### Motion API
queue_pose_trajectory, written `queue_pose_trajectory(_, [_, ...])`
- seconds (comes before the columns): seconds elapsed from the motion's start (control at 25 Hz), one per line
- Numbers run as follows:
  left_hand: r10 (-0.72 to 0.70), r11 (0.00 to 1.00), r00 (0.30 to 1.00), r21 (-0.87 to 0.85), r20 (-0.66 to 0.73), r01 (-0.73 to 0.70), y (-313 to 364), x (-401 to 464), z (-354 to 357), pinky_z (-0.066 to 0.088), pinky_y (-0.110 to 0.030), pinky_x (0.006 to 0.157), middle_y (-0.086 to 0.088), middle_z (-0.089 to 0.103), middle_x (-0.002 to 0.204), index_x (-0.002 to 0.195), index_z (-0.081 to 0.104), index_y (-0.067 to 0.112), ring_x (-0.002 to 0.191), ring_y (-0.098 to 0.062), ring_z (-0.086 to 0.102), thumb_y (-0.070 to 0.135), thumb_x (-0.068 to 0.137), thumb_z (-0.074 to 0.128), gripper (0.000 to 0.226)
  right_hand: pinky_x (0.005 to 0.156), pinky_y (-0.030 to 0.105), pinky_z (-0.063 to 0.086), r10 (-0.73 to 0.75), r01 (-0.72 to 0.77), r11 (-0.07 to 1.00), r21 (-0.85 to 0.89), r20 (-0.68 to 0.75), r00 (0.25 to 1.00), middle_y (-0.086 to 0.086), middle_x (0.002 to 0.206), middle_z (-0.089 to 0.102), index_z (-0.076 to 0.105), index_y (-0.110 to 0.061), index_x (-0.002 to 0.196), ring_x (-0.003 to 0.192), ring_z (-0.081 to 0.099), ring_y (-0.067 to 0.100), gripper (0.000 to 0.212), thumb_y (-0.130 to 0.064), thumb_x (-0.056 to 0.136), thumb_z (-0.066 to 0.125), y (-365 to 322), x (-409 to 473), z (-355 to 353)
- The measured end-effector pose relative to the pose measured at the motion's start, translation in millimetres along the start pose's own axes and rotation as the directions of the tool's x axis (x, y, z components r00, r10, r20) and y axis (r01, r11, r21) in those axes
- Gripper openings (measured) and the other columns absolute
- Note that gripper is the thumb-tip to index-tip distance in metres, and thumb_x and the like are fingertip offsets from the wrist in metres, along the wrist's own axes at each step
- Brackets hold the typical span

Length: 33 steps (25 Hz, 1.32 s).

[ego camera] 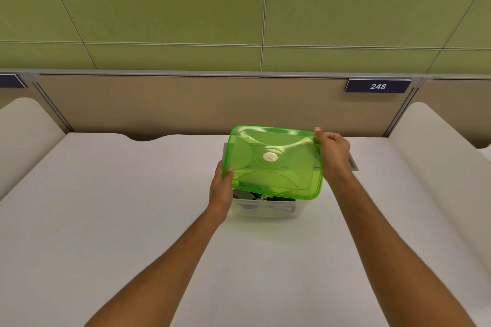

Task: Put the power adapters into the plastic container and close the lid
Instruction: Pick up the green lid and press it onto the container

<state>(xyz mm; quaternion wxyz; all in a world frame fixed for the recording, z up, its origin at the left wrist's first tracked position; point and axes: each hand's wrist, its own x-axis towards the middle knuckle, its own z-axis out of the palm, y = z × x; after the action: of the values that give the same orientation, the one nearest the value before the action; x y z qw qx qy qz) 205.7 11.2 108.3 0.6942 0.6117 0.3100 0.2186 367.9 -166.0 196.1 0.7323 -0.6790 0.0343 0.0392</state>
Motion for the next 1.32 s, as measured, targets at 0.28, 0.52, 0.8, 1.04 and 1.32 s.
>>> queue_pose_trajectory(0.28, [-0.057,0.972,0.996,0.226,-0.067,0.071,-35,7,-5,0.039,-0.033,0.096,-0.007,0.054,0.133,0.141,0.038,0.020,0.115,-0.024,0.050,0.027,0.102,0.038,0.040,0.084,0.036,0.053,0.077,-0.016,0.962,-0.271,0.219,0.973,0.009,0.113,0.064,0.063,-0.014,0.121,0.091,0.059,0.021,0.037,0.000,0.087,0.058,57,25,6])
queue_pose_trajectory(0.52, [-0.052,0.952,0.997,0.298,-0.060,0.068,-47,5,0,0.039,-0.036,0.100,-0.008,0.053,0.135,0.145,0.032,0.021,0.119,-0.027,0.050,0.026,0.102,0.039,0.044,0.069,0.029,0.046,0.058,0.120,0.833,-0.540,0.303,0.951,0.014,0.123,0.061,0.055,-0.023,0.129,0.070,0.053,0.020,0.036,-0.011,0.096,0.048,90,37,1])
queue_pose_trajectory(0.8, [0.049,0.927,0.999,0.372,-0.002,-0.045,-46,3,-5,0.044,-0.029,0.089,-0.005,0.062,0.121,0.140,0.040,0.020,0.109,-0.025,0.056,0.027,0.099,0.047,0.041,0.098,0.044,0.042,0.103,0.111,0.613,-0.782,0.218,0.970,0.021,0.137,0.052,0.034,-0.016,0.145,0.120,0.053,0.040,0.048,-0.032,0.100,0.037,112,32,4])
queue_pose_trajectory(1.04, [-0.017,0.883,0.990,0.462,-0.142,0.082,-47,4,-5,0.054,-0.039,0.079,-0.016,0.049,0.104,0.130,0.053,0.018,0.089,-0.035,0.058,0.030,0.099,0.045,0.034,0.099,0.046,0.040,0.201,-0.014,0.436,-0.900,0.082,0.976,0.022,0.136,0.052,0.038,-0.006,0.140,0.124,0.050,0.040,0.079,-0.067,0.091,0.029,115,25,-3])
queue_pose_trajectory(1.32, [-0.357,0.934,0.920,-0.047,-0.163,0.354,-38,6,-7,0.059,-0.033,0.061,-0.013,0.052,0.094,0.129,0.054,0.010,0.056,-0.018,0.045,0.010,0.093,0.059,0.036,0.095,0.046,0.041,0.201,-0.136,0.449,-0.883,-0.049,0.978,0.022,0.131,0.056,0.042,-0.005,0.135,0.120,0.052,0.040,0.077,-0.066,0.092,0.019,120,8,-3])
